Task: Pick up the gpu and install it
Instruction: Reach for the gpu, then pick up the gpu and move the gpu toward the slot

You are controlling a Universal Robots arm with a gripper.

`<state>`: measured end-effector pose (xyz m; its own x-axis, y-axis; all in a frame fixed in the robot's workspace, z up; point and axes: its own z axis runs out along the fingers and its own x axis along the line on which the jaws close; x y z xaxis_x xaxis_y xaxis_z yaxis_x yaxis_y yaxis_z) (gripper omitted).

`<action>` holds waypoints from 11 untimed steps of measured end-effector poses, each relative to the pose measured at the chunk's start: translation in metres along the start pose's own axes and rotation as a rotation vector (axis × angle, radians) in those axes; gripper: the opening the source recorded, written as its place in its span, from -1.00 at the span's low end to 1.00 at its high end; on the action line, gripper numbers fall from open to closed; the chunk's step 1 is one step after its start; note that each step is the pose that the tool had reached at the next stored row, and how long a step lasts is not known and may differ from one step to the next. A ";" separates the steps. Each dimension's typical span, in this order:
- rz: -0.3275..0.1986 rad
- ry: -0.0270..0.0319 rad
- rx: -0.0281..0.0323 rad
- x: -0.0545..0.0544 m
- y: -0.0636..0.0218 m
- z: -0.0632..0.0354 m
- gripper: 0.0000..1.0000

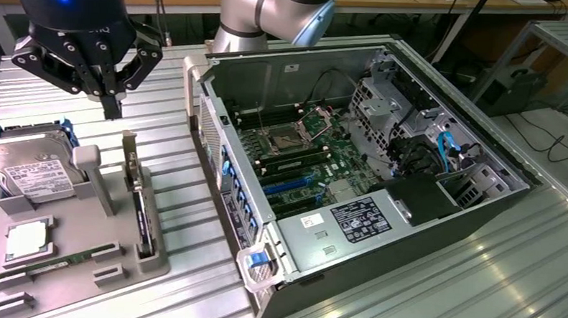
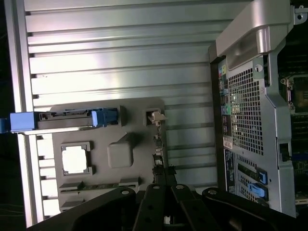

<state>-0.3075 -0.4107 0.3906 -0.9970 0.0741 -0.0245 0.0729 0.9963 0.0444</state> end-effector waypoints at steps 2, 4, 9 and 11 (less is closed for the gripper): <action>-0.001 0.0001 0.0000 0.000 0.0000 0.0000 -0.79; -0.001 0.0001 0.0000 0.000 0.0000 0.0000 -0.79; -0.002 0.0001 0.0000 0.000 0.0000 0.0000 -0.79; -0.002 0.0001 -0.0001 0.000 0.0000 0.0000 -0.79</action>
<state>-0.3076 -0.4107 0.3906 -0.9971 0.0716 -0.0245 0.0704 0.9965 0.0444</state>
